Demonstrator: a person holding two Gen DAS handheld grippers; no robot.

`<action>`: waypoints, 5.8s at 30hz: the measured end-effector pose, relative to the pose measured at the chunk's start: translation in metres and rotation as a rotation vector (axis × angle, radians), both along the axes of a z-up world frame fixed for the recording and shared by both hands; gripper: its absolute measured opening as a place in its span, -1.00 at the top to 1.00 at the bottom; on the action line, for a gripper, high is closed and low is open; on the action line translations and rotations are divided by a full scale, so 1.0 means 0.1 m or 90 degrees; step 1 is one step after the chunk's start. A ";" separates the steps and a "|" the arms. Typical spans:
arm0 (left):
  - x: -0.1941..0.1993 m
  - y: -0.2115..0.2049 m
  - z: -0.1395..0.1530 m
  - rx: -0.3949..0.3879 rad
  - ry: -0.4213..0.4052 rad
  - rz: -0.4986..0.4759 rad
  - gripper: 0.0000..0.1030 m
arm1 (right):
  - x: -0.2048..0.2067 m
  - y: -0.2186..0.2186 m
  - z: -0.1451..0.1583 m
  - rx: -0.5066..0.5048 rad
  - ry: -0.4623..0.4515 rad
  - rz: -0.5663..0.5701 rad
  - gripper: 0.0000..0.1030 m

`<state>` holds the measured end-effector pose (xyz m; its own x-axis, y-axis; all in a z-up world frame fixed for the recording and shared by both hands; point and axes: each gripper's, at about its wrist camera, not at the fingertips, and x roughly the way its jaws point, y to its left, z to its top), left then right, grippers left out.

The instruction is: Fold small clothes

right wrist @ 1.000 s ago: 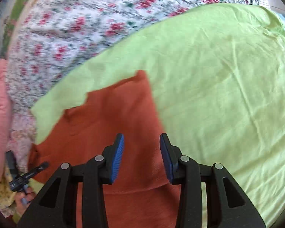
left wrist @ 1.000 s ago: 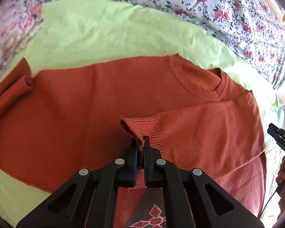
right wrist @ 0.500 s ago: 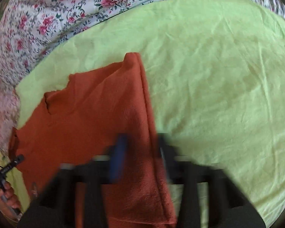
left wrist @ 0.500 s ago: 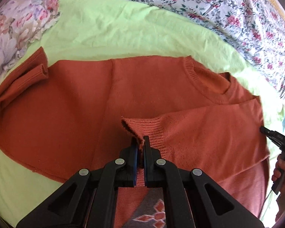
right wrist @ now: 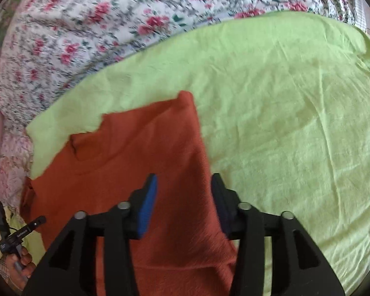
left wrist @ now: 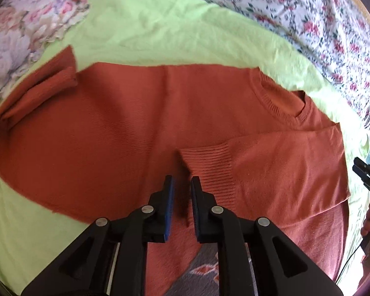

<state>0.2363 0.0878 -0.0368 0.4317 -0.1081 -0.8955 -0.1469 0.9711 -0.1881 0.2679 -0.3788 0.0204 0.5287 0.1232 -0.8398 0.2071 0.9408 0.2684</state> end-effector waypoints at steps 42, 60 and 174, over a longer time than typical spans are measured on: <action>1.00 1.73 -0.13 0.226 0.085 0.026 0.71 | -0.65 1.32 -0.26 0.107 0.074 0.147 0.04; 0.38 -0.04 1.28 -0.010 -0.195 -0.036 0.96 | -0.80 1.19 -0.15 0.137 0.024 0.119 0.04; -2.24 0.11 -0.21 -0.028 0.079 -0.052 -0.07 | -2.10 0.41 0.13 0.043 0.050 0.006 0.34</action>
